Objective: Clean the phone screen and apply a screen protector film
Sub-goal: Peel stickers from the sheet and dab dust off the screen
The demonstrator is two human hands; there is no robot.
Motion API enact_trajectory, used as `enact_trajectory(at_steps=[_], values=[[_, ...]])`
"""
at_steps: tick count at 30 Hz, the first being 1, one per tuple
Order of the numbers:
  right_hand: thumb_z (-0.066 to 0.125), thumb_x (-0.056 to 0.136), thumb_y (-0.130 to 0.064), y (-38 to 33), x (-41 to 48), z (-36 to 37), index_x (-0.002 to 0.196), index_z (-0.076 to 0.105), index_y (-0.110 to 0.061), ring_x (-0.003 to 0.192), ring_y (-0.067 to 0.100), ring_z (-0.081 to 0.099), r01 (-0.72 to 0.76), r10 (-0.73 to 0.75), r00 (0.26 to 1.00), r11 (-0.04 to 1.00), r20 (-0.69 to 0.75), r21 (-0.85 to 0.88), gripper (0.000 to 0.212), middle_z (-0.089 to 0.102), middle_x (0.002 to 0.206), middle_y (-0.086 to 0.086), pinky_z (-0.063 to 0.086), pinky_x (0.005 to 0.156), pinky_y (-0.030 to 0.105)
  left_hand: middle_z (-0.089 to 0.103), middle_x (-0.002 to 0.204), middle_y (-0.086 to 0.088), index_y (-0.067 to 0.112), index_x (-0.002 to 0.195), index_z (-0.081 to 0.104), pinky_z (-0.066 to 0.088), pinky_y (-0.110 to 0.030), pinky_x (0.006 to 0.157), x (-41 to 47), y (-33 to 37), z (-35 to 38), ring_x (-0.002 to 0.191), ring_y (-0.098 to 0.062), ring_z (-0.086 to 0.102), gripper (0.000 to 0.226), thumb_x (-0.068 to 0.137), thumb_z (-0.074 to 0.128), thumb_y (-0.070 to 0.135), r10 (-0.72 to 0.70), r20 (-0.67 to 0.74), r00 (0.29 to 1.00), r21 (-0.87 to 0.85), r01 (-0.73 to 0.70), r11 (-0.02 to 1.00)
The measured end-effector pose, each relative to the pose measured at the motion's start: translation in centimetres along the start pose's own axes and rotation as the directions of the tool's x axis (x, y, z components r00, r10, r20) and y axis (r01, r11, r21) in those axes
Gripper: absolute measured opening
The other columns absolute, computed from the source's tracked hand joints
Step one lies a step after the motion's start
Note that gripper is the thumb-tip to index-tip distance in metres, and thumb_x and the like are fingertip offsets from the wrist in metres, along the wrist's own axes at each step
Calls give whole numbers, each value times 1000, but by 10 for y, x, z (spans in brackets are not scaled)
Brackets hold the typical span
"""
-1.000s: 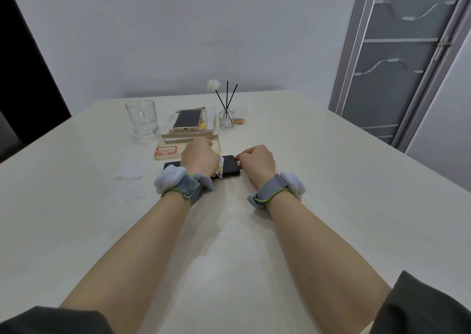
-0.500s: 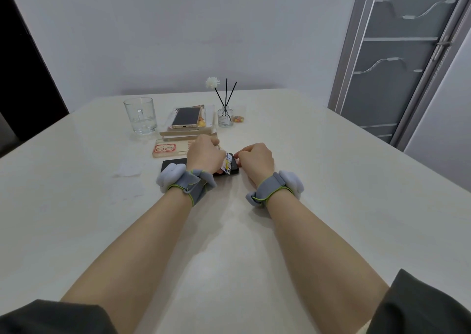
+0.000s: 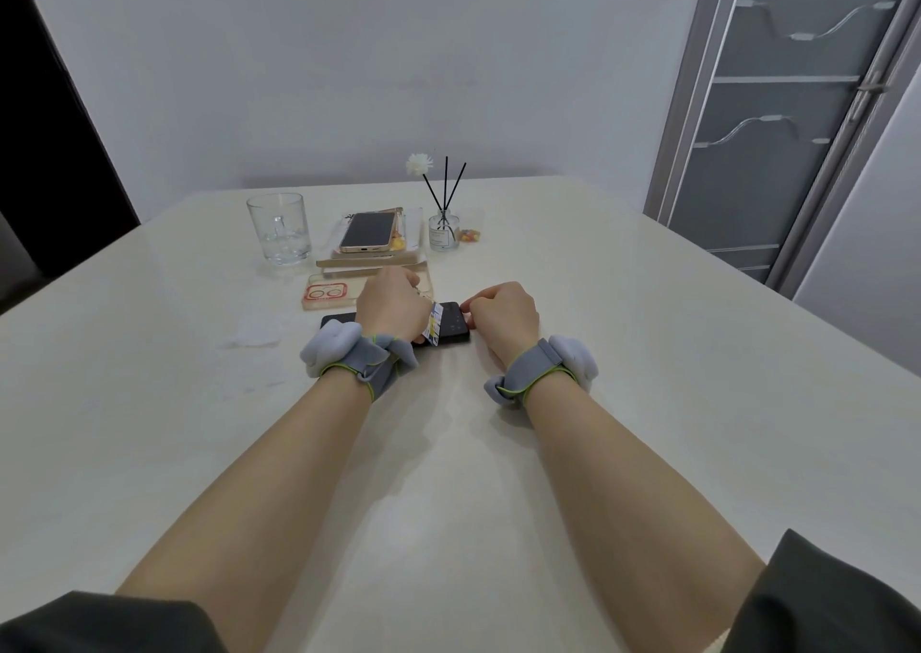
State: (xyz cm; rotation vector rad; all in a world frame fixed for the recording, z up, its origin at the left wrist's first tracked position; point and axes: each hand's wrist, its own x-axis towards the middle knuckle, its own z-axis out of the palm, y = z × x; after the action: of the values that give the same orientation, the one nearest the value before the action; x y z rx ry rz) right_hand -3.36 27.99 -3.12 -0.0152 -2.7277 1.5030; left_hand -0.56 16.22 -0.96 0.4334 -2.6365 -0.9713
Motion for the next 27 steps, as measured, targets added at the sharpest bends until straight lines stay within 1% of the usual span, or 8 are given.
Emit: enact_trajectory(at_steps=[8,11,16,18,22,24,27], values=[[51,79,-6,-1,1,0,97,76,-13,107,31,60,-4,4,1000,1000,-4,-4,32,74,100,12,42,102,39,59,130,-11,11,129,57,51,-40,93,-1,3,3,108,-34,62,42,87,53,9,27,0,1000,16,-27,999],[51,80,-7,-1,0,0,99,76,-13,108,31,60,-7,7,1000,1000,-2,-2,32,74,102,12,42,103,39,58,132,-10,11,130,56,49,-38,97,-1,3,5,115,-32,58,43,88,54,10,32,-9,999,25,-32,999],[49,80,-6,-1,0,0,97,76,-12,105,31,61,0,0,1000,1000,-1,-4,32,74,100,12,42,102,39,56,135,-8,12,131,56,44,-34,101,0,4,1,124,-29,52,43,88,56,12,40,-43,998,31,-39,999],[49,81,-6,-1,0,0,97,76,-11,106,31,60,0,0,1000,1000,2,-5,32,74,100,12,42,102,39,56,134,-9,12,129,57,46,-36,99,1,3,-1,121,-30,54,41,88,56,11,31,-46,998,47,-29,998],[50,80,-5,-1,0,0,97,76,-11,105,31,60,-1,1,1000,1000,0,-5,31,74,100,12,42,102,39,57,131,-12,11,128,56,53,-41,91,-1,3,-2,108,-34,62,40,88,54,10,25,-12,1000,57,-24,998],[51,80,-6,-1,1,0,97,76,-12,106,31,60,-1,1,1000,1000,-1,-6,31,74,101,12,42,102,39,58,130,-11,11,129,56,52,-40,92,-2,4,0,106,-34,63,41,88,54,10,32,-10,999,71,-31,997],[51,80,-6,-1,1,0,96,77,-12,105,32,60,-1,1,1000,1000,1,-15,31,74,100,12,42,102,40,57,132,-11,11,130,56,49,-38,95,-3,5,2,111,-33,60,41,88,54,11,43,-11,999,72,-42,997]])
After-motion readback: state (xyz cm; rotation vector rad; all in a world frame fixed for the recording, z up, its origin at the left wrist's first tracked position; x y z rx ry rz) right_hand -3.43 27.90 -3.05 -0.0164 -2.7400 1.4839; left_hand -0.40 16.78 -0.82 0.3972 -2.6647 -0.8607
